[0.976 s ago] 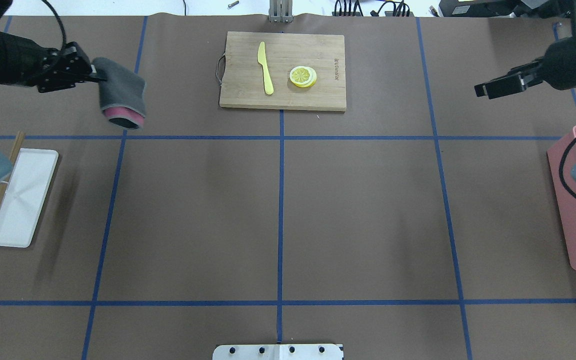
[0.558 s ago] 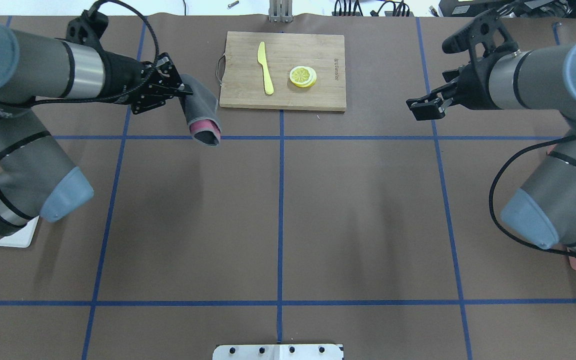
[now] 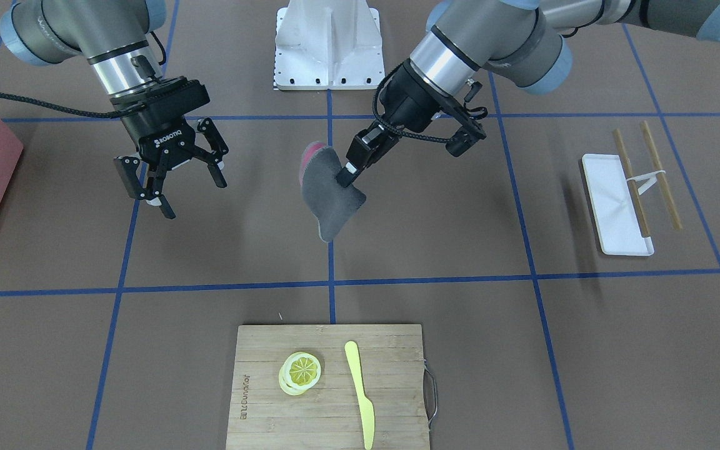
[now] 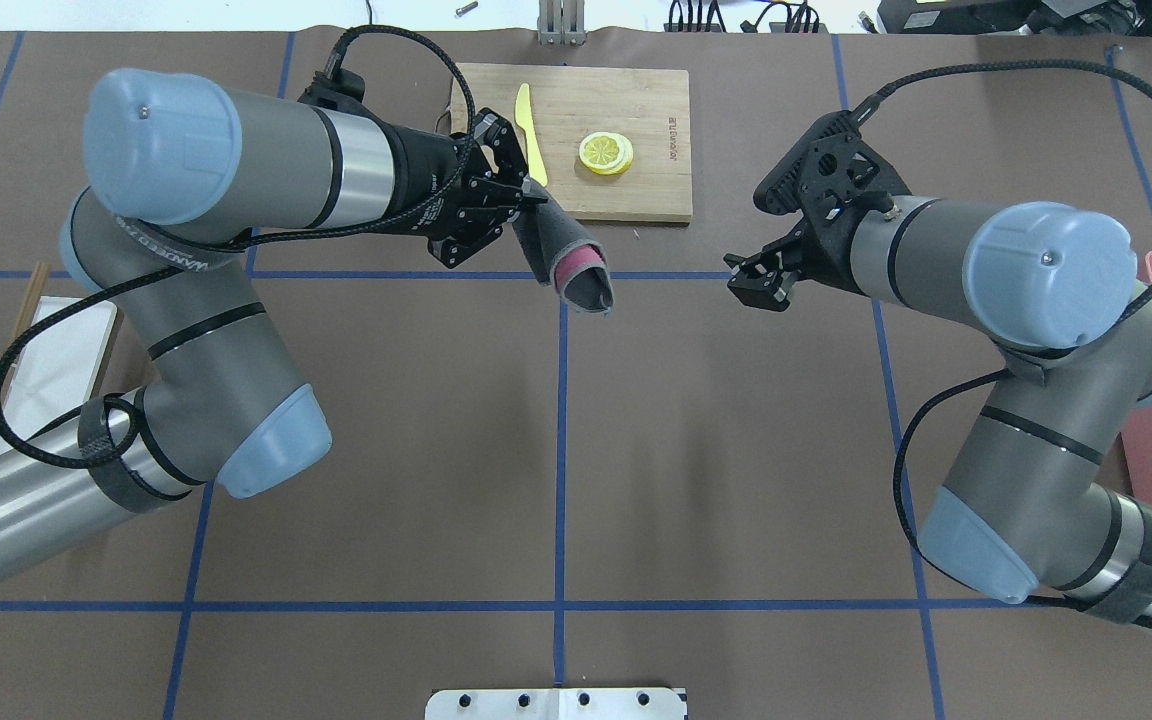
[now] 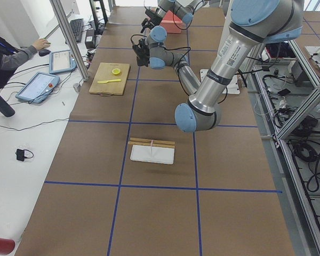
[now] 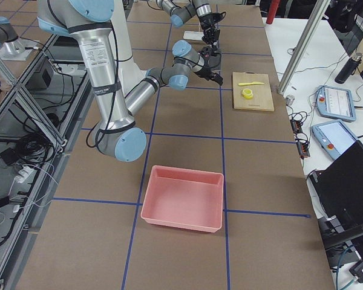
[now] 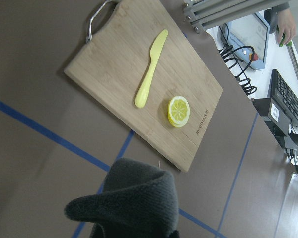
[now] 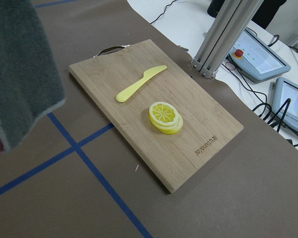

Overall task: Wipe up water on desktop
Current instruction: 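Carry the cloth toward the right gripper while the right gripper reaches to meet it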

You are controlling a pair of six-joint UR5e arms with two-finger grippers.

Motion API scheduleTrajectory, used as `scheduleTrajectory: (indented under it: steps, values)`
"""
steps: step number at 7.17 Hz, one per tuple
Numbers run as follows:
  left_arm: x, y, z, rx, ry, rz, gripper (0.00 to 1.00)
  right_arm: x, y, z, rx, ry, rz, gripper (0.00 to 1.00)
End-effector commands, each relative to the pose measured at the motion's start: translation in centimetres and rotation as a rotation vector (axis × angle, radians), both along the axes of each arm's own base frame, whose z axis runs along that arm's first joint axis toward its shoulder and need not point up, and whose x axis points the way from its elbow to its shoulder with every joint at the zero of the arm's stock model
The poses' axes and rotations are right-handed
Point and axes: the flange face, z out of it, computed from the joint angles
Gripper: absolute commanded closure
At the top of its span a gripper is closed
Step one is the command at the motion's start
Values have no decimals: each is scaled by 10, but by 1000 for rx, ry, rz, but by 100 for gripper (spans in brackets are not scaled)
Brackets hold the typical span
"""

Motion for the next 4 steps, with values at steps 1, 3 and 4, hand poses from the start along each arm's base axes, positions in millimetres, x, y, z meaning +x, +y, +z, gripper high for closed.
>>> scheduleTrajectory:
  steps: [1,3,4]
  values:
    - [13,12,-39,-70,102,-57,100,-34,23,-18,42,-7,1,1]
    - [16,14,-44,-89,124,-86,100,-56,45,-30,67,-17,2,1]
    - [19,17,-45,-90,125,-78,100,-64,52,-32,75,-15,4,1]
